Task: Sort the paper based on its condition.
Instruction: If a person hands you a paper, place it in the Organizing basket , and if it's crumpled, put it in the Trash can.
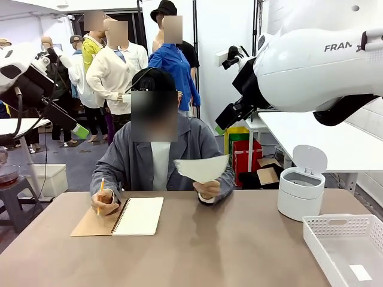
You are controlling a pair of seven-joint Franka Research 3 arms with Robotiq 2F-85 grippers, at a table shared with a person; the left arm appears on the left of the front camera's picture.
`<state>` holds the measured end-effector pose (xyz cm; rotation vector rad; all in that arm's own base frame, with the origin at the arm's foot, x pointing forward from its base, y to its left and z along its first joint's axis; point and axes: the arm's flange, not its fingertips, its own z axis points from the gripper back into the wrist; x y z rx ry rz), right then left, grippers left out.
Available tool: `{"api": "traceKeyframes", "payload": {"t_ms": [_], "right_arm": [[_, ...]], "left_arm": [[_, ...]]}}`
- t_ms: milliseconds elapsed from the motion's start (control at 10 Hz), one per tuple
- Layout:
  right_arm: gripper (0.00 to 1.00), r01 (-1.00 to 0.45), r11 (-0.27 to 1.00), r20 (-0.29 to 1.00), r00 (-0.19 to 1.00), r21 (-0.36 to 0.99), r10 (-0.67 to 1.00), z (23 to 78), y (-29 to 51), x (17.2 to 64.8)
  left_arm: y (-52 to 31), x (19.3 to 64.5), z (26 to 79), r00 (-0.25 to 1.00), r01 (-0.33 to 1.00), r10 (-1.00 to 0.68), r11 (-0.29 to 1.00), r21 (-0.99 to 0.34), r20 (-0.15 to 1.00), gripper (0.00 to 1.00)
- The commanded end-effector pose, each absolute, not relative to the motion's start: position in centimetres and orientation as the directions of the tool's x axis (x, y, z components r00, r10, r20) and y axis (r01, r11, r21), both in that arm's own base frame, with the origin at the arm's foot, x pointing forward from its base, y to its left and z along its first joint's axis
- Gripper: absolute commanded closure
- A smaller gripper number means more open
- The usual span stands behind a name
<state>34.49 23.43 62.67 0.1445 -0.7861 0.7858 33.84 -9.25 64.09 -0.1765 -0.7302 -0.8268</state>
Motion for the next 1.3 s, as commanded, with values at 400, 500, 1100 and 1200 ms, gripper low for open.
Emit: {"api": "traceKeyframes", "payload": {"t_ms": [400,500,1100,1200], "right_arm": [[0.0,-0.682,0.713,0.682,0.445,-0.161,0.58,62.7,23.4,34.5],[0.0,-0.682,0.713,0.683,0.444,-0.162,0.58,62.7,23.4,34.5],[0.0,-0.407,0.84,0.492,0.847,0.358,0.201,61.4,19.9,40.8],[0.0,-0.371,0.835,0.435,0.882,0.407,0.181,60.5,19.2,41.7]], "left_arm": [[-9.3,33.8,64.1,0.458,0.727,-0.605,0.677,0.117,0.652,0.0],[-9.3,33.8,64.1,0.458,0.727,-0.605,0.677,0.117,0.652,0.0],[-9.3,33.8,64.1,0.458,0.727,-0.605,0.677,0.117,0.652,0.0],[-9.3,33.8,64.1,0.458,0.727,-0.605,0.677,0.117,0.652,0.0]]}}
